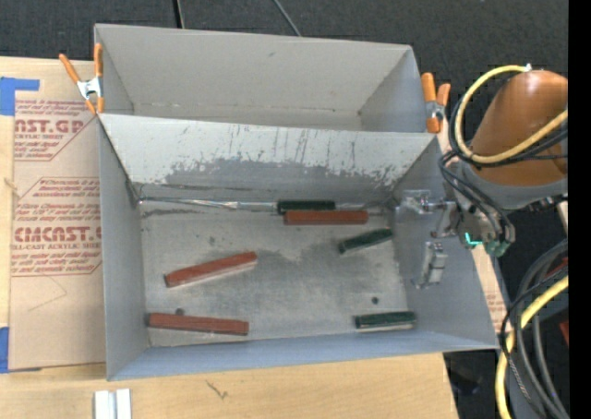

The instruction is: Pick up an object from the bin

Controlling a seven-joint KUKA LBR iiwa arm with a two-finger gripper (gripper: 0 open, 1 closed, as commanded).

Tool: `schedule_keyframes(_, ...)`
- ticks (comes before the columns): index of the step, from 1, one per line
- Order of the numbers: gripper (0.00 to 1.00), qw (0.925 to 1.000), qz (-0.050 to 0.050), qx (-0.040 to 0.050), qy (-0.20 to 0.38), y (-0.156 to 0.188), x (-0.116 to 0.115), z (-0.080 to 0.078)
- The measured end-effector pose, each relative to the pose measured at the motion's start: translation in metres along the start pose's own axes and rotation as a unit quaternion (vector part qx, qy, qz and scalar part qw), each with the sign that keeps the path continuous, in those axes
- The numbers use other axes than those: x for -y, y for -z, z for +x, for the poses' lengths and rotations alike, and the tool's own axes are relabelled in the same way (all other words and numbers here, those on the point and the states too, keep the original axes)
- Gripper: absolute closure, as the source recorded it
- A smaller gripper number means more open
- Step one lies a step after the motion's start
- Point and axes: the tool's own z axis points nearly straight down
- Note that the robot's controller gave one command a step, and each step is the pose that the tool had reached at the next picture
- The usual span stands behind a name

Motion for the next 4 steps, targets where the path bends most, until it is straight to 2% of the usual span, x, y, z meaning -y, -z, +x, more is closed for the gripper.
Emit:
schedule_keyframes(1,0.0,1.0,0.001,0.0038,0.001,0.004,0.0,-0.002)
schedule_keyframes(2,0.0,0.9999,0.001,0.0083,-0.012,-0.045,0.002,-0.03)
schedule_keyframes(3,1.0,0.9975,0.001,0.0094,-0.07,-0.107,-0.024,-0.059)
schedule_keyframes(4,1.0,0.9975,0.001,0.0094,-0.07,-0.107,-0.024,-0.059)
